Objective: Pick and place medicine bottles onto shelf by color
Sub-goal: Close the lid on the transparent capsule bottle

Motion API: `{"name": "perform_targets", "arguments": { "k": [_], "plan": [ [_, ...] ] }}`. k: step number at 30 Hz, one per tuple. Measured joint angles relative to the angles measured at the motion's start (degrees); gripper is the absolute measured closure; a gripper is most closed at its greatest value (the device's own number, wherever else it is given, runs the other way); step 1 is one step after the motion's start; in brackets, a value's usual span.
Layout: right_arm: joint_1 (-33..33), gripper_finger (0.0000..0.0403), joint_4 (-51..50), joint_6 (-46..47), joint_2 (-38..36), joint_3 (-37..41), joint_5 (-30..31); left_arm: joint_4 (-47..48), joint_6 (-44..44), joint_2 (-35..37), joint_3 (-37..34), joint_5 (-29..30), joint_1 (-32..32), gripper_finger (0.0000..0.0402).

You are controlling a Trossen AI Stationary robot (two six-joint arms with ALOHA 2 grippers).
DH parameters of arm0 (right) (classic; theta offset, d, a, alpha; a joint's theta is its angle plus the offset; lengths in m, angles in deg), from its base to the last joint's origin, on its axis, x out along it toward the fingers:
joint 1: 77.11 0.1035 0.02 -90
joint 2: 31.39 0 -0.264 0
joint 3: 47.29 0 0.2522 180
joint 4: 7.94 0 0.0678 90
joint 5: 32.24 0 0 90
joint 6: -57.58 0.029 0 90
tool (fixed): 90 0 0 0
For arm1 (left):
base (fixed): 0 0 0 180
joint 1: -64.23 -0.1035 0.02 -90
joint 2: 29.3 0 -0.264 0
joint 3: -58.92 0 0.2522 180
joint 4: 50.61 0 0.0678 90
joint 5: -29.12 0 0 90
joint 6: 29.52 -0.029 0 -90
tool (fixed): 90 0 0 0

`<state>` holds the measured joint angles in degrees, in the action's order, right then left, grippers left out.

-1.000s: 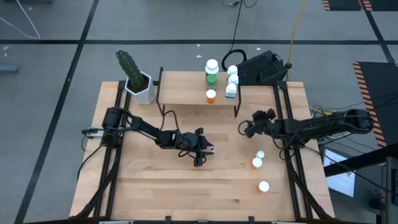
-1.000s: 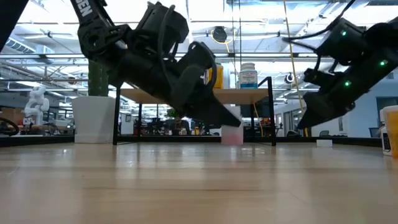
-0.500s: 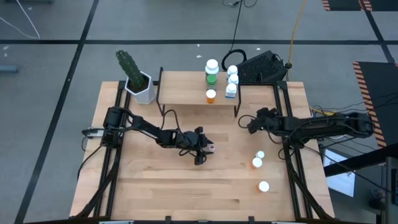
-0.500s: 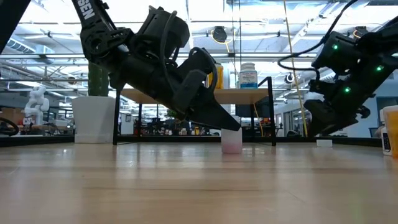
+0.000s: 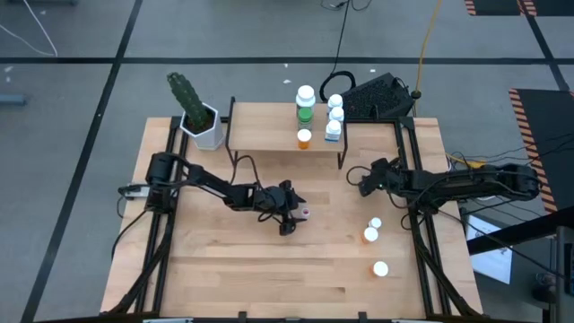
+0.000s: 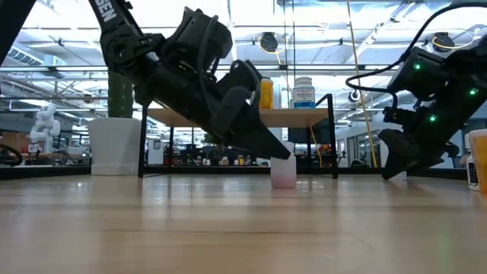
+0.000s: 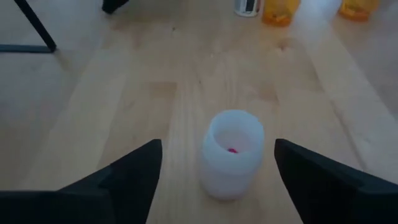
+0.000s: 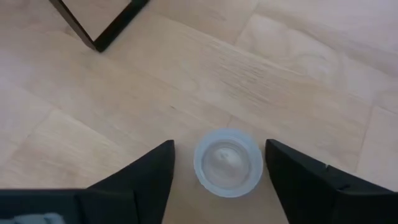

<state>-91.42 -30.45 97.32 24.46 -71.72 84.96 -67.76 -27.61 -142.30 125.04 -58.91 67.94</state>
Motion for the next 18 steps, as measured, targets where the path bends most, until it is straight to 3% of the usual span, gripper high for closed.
{"name": "perform_targets", "arguments": {
  "k": [12,18],
  "plan": [
    [-0.1,0.0269,1.1,-0.5,-0.7,0.4,-2.4,7.2,-0.7,9.6,0.0,0.0,0.4,0.0082],
    [0.1,0.0269,2.2,-1.9,-3.3,0.6,-6.4,7.5,-1.9,12.0,0.0,0.0,1.7,0.0082]
  ]
}}
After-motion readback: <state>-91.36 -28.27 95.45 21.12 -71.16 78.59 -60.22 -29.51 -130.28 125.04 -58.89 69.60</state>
